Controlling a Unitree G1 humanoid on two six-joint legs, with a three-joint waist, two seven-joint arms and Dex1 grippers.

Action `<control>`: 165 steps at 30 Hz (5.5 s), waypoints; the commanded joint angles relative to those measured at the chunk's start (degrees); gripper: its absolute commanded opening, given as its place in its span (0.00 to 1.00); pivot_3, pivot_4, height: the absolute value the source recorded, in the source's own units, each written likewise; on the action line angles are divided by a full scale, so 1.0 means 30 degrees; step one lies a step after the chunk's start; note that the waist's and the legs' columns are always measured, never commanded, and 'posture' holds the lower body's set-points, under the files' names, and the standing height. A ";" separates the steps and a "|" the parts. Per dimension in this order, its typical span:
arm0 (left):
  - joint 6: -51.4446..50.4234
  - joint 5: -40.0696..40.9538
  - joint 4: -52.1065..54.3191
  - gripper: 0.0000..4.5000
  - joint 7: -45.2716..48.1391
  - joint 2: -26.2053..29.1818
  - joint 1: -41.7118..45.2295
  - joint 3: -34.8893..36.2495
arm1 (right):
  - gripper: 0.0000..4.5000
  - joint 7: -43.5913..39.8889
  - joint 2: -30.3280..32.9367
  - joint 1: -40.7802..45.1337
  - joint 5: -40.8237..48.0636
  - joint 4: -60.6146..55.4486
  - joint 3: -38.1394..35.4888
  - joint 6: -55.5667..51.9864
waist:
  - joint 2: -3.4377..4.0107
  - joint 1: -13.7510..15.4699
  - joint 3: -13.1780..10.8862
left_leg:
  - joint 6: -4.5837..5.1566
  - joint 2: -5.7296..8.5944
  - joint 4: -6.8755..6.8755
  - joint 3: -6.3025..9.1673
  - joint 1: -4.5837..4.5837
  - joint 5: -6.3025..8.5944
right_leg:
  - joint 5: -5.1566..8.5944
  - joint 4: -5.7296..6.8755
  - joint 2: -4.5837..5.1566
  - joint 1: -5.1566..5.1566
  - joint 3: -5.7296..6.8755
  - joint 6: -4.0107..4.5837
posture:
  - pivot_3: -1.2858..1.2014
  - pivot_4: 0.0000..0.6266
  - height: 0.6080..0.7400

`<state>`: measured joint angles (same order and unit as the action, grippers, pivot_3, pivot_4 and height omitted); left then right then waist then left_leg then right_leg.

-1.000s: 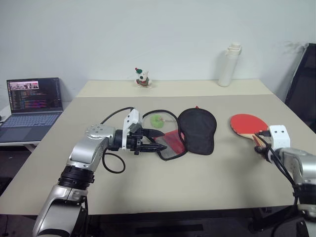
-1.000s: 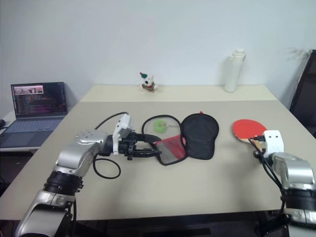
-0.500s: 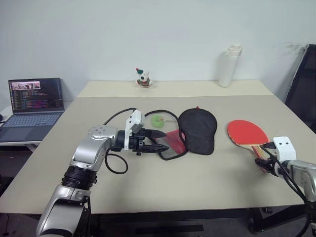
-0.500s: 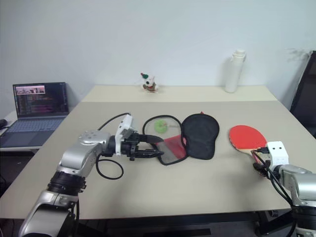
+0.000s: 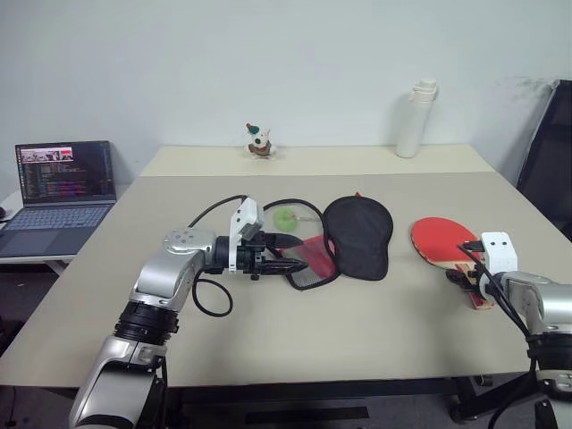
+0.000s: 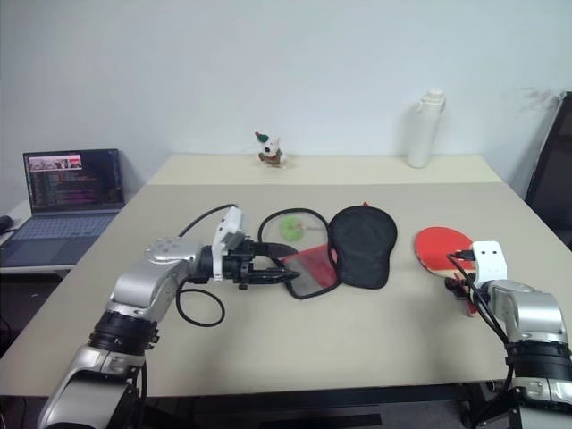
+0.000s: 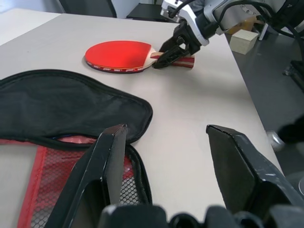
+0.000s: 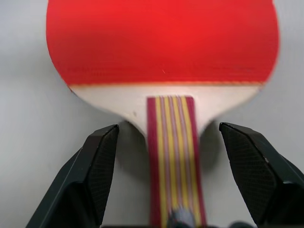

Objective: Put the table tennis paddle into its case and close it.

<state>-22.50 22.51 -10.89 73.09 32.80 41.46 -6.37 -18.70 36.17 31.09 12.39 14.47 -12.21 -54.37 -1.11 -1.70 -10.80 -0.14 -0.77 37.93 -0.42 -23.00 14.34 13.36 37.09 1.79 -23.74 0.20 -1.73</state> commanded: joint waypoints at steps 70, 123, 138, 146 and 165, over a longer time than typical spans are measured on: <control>-0.1721 0.1369 0.4960 0.65 -0.3287 0.1604 -0.4404 0.2122 | 0.32 0.7843 -1.1515 0.5268 -0.0400 0.1604 0.0596 0.2964 | -0.0010 -0.0087 0.0005 | -0.0003 -0.0032 -0.0011 -0.0162 0.0016 -0.0001 | -0.0064 0.0204 -0.0005 -0.0171 -0.0291 0.0089 | 0.52 0.24 1.00; 0.6728 -0.5368 -1.5207 0.01 -0.7254 -0.4153 0.5546 0.1262 | 0.92 -0.3026 -0.0251 -0.0275 0.8644 -1.4687 -0.0903 -0.4430 | -0.0077 0.0088 -0.0020 | 0.0001 0.0006 -0.0002 -0.0109 -0.0054 0.0002 | -0.0014 0.0107 0.0021 -0.0153 -0.0141 -0.0017 | 0.52 0.24 1.00; 0.9139 -0.6400 -2.0056 0.01 -0.9591 -0.9814 1.2369 0.1351 | 0.92 -0.2957 0.2687 -0.2285 0.9168 -1.3788 -0.4617 -0.4719 | -0.0090 0.0531 -0.0028 | 0.0003 0.0067 0.0039 0.0012 -0.0281 0.0002 | -0.0064 -0.0047 0.0079 -0.0173 0.0128 0.0000 | 0.52 0.24 1.00; 0.9944 -0.6734 -2.0468 0.01 -1.0042 -0.9458 1.1966 0.1784 | 0.92 -0.2122 0.2207 -0.1906 0.8764 -1.2979 -0.3506 -0.4146 | -0.0086 0.0402 -0.0028 | 0.0000 0.0058 0.0038 0.0042 -0.0253 -0.0002 | -0.0035 -0.0007 -0.0011 -0.0182 0.0127 -0.0046 | 0.52 0.24 1.00; -0.0617 -0.0055 0.0116 0.00 -0.2971 -0.1058 -0.0236 0.4475 | 1.00 -0.2683 -0.1761 0.4424 0.3501 0.1902 0.1997 0.2574 | -0.0054 0.0068 -0.0017 | -0.0013 0.0007 0.0056 0.0074 -0.0257 -0.0010 | -0.0102 0.0042 0.0078 -0.0205 0.0085 0.0069 | 0.52 0.24 1.00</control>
<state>-21.19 19.08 -17.23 64.25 28.68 41.03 5.39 -26.11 30.95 42.73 23.69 18.22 -6.27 -48.81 -1.28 -1.50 -10.85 -0.18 -0.72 38.11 -0.20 -23.76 14.31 13.06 37.21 2.06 -24.35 0.46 -1.53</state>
